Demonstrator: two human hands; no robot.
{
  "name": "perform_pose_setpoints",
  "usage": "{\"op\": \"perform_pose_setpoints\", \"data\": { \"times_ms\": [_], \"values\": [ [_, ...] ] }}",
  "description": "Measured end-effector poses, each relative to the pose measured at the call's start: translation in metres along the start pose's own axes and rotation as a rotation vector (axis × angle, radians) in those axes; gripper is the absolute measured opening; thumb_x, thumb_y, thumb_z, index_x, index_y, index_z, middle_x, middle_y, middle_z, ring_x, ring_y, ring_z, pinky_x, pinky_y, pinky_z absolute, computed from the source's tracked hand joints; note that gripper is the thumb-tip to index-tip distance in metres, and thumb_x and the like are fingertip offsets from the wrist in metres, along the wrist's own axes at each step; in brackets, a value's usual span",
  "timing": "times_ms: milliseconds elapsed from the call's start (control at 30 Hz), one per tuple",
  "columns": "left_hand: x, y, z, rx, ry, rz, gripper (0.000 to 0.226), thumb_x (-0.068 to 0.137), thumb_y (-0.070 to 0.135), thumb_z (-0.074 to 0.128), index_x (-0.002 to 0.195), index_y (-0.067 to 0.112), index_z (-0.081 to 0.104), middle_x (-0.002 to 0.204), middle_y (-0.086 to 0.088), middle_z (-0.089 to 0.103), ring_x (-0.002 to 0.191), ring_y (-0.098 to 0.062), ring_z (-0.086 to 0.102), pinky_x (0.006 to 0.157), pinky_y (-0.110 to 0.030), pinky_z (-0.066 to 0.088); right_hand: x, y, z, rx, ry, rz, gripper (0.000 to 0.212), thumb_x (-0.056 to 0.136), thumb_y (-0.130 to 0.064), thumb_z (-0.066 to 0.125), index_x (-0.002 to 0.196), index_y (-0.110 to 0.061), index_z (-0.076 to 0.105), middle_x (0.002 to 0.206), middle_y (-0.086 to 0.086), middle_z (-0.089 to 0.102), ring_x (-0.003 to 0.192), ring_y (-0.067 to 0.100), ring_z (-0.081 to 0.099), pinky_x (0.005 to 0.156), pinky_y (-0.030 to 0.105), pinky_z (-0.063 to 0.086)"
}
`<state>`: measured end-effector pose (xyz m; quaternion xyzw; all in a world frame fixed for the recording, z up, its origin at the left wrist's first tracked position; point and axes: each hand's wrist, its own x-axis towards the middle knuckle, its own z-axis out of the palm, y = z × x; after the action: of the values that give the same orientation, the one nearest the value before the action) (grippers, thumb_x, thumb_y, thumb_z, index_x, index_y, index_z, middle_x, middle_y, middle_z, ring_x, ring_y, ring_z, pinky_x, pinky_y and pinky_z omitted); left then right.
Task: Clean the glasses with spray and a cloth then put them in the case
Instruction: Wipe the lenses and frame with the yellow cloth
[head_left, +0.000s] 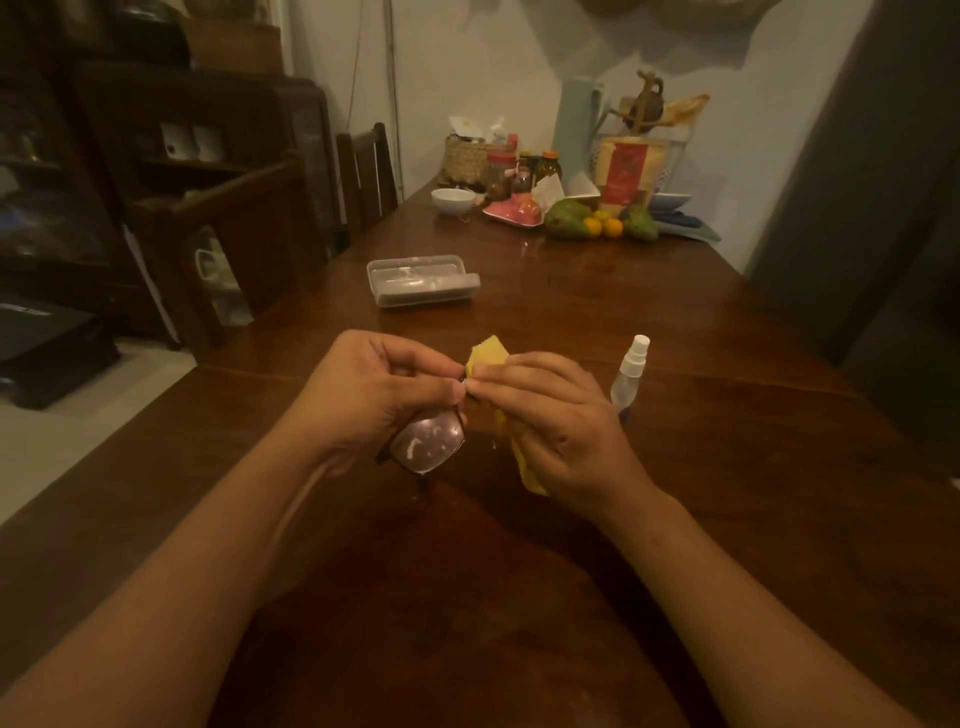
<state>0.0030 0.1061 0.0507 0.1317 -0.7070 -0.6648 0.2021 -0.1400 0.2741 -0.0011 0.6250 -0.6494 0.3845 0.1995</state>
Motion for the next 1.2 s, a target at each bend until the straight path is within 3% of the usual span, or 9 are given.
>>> {"op": "perform_pose_setpoints", "data": {
  "times_ms": [267,433,567,633,733,833,967,1067,1200],
  "values": [
    [-0.001,0.001,0.002,0.020,-0.030,-0.015,0.021,0.067,0.009,0.080,0.086,0.003,0.078,0.079,-0.020,0.076,0.071,-0.027,0.076,0.064,-0.026,0.059,-0.002,0.010,-0.007,-0.069,0.152,0.106,0.033,0.095,-0.018,0.056,0.125,-0.025,0.067,0.125,-0.016,0.061,0.122,0.019,0.056,0.092,0.049,0.050],
    [-0.002,0.002,0.002,0.033,-0.026,0.005,0.021,0.066,0.009,0.080,0.086,0.003,0.078,0.079,-0.020,0.076,0.072,-0.027,0.076,0.065,-0.026,0.059,0.000,-0.002,0.002,-0.006,0.060,0.074,0.038,0.098,-0.021,0.051,0.134,-0.029,0.060,0.135,-0.014,0.061,0.129,0.015,0.050,0.094,0.052,0.048],
    [-0.002,0.003,0.001,0.032,-0.002,-0.016,0.022,0.064,0.011,0.081,0.085,0.005,0.079,0.080,-0.019,0.077,0.072,-0.025,0.076,0.063,-0.025,0.059,0.000,0.002,-0.006,0.001,0.030,-0.011,0.036,0.093,-0.010,0.059,0.126,-0.023,0.067,0.128,-0.011,0.065,0.123,0.018,0.056,0.092,0.047,0.050],
    [-0.002,0.004,0.002,0.037,0.014,-0.027,0.022,0.065,0.012,0.081,0.086,0.005,0.079,0.080,-0.018,0.077,0.073,-0.027,0.076,0.064,-0.028,0.060,0.000,0.002,-0.009,0.024,0.119,0.068,0.032,0.093,-0.007,0.062,0.121,-0.020,0.069,0.119,-0.012,0.066,0.113,0.014,0.062,0.089,0.040,0.053],
    [0.000,0.004,0.002,0.090,0.071,-0.036,0.019,0.070,0.010,0.081,0.089,0.007,0.079,0.080,-0.015,0.078,0.077,-0.027,0.077,0.070,-0.034,0.063,0.003,-0.002,-0.015,0.309,0.292,0.365,0.028,0.092,-0.005,0.069,0.116,-0.019,0.071,0.107,-0.019,0.071,0.100,0.004,0.069,0.081,0.022,0.057],
    [0.000,0.003,0.002,0.118,0.118,-0.044,0.017,0.074,0.007,0.081,0.091,0.008,0.079,0.080,-0.012,0.078,0.079,-0.026,0.077,0.075,-0.037,0.062,0.005,-0.008,-0.019,0.441,0.381,0.474,0.023,0.091,-0.004,0.070,0.110,-0.017,0.073,0.101,-0.011,0.075,0.097,0.007,0.072,0.081,0.021,0.058],
    [0.000,0.002,0.005,0.114,0.119,-0.055,0.018,0.072,0.010,0.083,0.090,0.009,0.079,0.082,-0.011,0.079,0.080,-0.026,0.077,0.074,-0.038,0.062,0.008,-0.028,-0.012,0.403,0.299,0.375,0.024,0.090,-0.013,0.071,0.110,-0.026,0.071,0.104,-0.020,0.074,0.099,0.003,0.069,0.081,0.023,0.058],
    [0.000,0.002,0.007,0.075,0.121,-0.058,0.021,0.066,0.012,0.085,0.086,0.009,0.080,0.082,-0.014,0.078,0.075,-0.025,0.076,0.068,-0.034,0.062,0.007,-0.039,-0.001,0.167,0.102,0.115,0.023,0.092,-0.023,0.067,0.115,-0.025,0.070,0.112,-0.013,0.071,0.108,0.006,0.066,0.088,0.043,0.054],
    [0.001,0.001,0.003,0.058,0.159,-0.055,0.011,0.074,0.002,0.081,0.080,0.011,0.081,0.079,-0.012,0.078,0.069,-0.017,0.073,0.061,-0.026,0.060,0.006,-0.039,0.000,-0.133,-0.046,-0.090,0.027,0.099,-0.034,0.060,0.122,-0.027,0.071,0.128,-0.011,0.068,0.117,0.009,0.062,0.086,0.047,0.039]
  ]
}}
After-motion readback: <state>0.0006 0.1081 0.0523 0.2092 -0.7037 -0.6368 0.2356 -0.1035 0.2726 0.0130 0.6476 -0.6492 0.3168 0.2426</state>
